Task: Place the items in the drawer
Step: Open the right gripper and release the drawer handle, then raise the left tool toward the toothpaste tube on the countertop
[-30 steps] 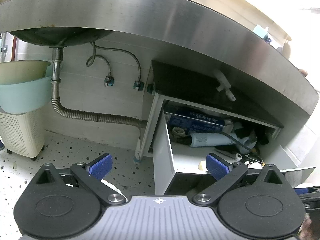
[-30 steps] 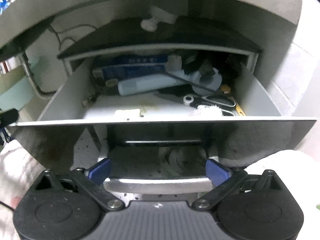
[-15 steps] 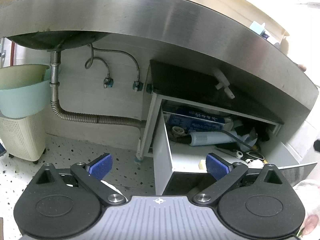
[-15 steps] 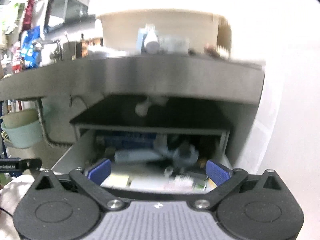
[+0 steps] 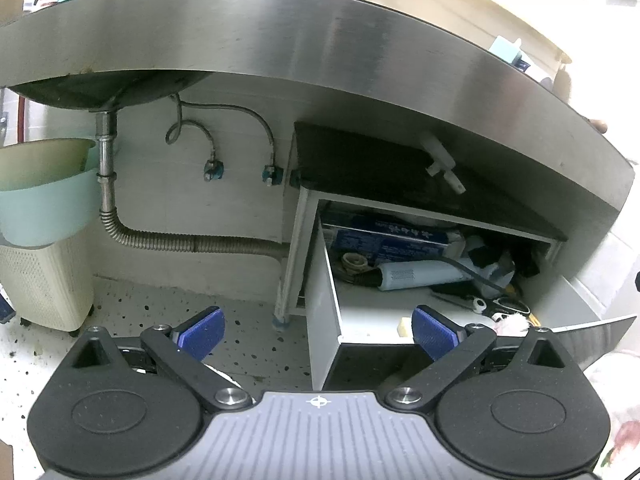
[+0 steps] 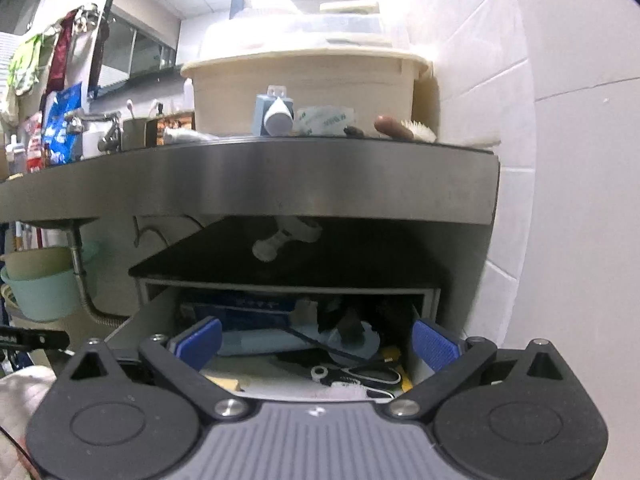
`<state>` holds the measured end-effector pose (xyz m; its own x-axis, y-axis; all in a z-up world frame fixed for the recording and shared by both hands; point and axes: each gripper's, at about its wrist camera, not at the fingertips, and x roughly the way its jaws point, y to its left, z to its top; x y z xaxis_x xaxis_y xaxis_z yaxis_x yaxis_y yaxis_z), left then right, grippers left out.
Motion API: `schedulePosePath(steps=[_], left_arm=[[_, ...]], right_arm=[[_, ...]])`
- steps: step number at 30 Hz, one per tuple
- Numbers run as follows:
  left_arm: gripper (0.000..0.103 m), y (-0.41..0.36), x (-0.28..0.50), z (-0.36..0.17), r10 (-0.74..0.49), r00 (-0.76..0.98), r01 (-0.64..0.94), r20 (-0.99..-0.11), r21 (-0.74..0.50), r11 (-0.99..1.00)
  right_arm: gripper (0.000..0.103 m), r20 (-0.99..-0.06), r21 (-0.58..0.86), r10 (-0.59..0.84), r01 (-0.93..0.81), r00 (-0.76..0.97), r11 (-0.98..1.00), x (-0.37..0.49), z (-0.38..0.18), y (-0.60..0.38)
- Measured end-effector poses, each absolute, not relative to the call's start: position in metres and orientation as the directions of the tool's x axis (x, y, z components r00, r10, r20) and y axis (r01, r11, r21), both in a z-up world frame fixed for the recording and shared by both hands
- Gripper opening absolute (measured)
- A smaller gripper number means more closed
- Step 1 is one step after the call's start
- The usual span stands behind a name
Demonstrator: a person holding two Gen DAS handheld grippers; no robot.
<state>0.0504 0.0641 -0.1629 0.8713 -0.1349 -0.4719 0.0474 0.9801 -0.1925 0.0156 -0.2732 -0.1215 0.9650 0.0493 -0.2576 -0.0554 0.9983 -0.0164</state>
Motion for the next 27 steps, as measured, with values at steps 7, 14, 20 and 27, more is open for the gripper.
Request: schedulePosePath(steps=[7,14,20,27], left_arm=[[0.101,0.06,0.05,-0.162,-0.138,0.871,0.065,-0.471,-0.169,0.983],[0.101,0.054,0.052,-0.159,-0.164,0.862,0.106,-0.48,-0.146,0.984],[0.101,0.054,0.058,-0.144,-0.253,0.839,0.206,-0.482,-0.148,0.967],[0.097,0.045,0.06,-0.093,-0.345,0.813,0.382,-0.47,-0.018,0.924]], right_arm=[[0.103,-0.226,-0.007,0.052,-0.055,0.973,0.998,0.01,-0.124,-0.274],[0.103,-0.2,-0.005,0.058,-0.06,0.978,0.998,0.005,-0.124,-0.273],[0.103,-0.197,0.035,0.053,-0.047,0.979,0.998,0.004,-0.124,-0.28],[0.103,-0.19,0.067,0.059,-0.047,0.98,0.997,0.004,-0.124,-0.285]])
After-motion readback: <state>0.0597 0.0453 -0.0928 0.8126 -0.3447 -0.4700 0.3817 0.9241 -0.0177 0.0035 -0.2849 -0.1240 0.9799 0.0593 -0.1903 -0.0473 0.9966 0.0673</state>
